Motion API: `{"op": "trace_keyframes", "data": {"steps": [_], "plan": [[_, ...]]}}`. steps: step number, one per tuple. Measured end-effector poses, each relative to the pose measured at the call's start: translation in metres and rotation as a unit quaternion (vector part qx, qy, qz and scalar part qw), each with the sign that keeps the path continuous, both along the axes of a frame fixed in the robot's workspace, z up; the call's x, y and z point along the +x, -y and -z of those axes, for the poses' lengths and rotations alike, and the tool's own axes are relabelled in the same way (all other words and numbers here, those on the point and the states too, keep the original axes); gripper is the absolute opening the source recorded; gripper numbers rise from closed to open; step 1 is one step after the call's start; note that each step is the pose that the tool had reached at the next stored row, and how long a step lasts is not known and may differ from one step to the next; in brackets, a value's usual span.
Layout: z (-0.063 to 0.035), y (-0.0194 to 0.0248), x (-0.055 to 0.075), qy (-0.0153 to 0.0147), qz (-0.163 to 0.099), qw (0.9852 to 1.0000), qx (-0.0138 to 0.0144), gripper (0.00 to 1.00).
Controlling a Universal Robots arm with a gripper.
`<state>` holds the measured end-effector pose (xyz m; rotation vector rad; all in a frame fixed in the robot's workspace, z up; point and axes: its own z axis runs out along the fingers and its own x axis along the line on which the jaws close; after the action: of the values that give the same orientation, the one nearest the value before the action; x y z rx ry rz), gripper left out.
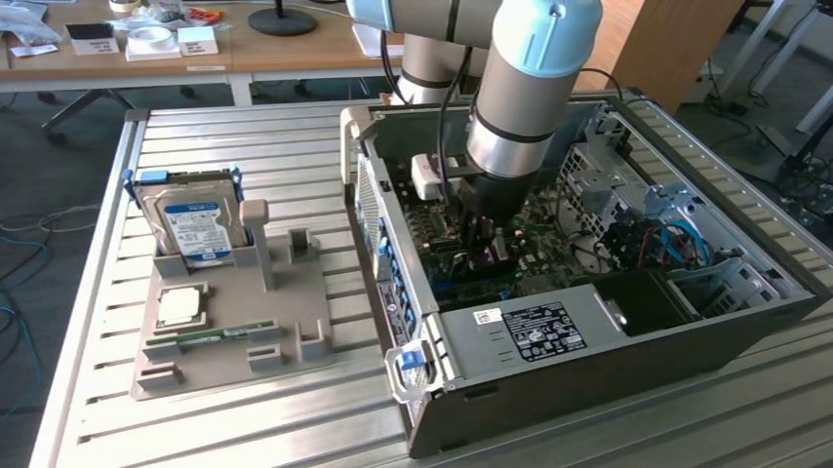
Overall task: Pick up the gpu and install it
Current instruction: 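Insert the gpu into the slot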
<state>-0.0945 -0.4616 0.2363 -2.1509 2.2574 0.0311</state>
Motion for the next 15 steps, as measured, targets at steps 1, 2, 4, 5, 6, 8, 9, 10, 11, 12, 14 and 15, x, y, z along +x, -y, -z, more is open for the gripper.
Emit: {"op": "trace_keyframes", "data": {"steps": [1, 2, 4, 5, 6, 8, 9, 10, 11, 12, 14, 15], "plan": [[-0.0002, 0.0, 0.0, -0.0001, 0.0, 1.0, -0.0002, 0.33], [-0.0003, 0.0001, 0.0, -0.0001, 0.0, 1.0, -0.0003, 0.4], [-0.0003, 0.0001, 0.0, -0.0002, 0.0, 1.0, -0.0003, 0.4], [-0.0006, 0.0001, 0.0, -0.0002, 0.0, 1.0, -0.0004, 0.4], [-0.0015, 0.0001, 0.0, -0.0002, 0.0, 1.0, -0.0004, 0.4], [-0.0051, 0.0001, 0.0, -0.0002, 0.0, 1.0, -0.0003, 0.4], [-0.0079, 0.0001, 0.0, -0.0002, 0.0, 1.0, -0.0003, 0.4], [-0.0109, 0.0001, 0.0, -0.0001, 0.0, 1.0, -0.0003, 0.4], [-0.014, 0.0001, 0.0, -0.0001, 0.0, 1.0, -0.0003, 0.4], [-0.0174, 0.0001, 0.0, -0.0002, 0.0, 1.0, -0.0003, 0.4], [-0.0252, 0.0001, 0.0, -0.0002, 0.0, 1.0, -0.0003, 0.4], [-0.029, 0.0001, 0.0, -0.0002, 0.0, 1.0, -0.0003, 0.4]]}}
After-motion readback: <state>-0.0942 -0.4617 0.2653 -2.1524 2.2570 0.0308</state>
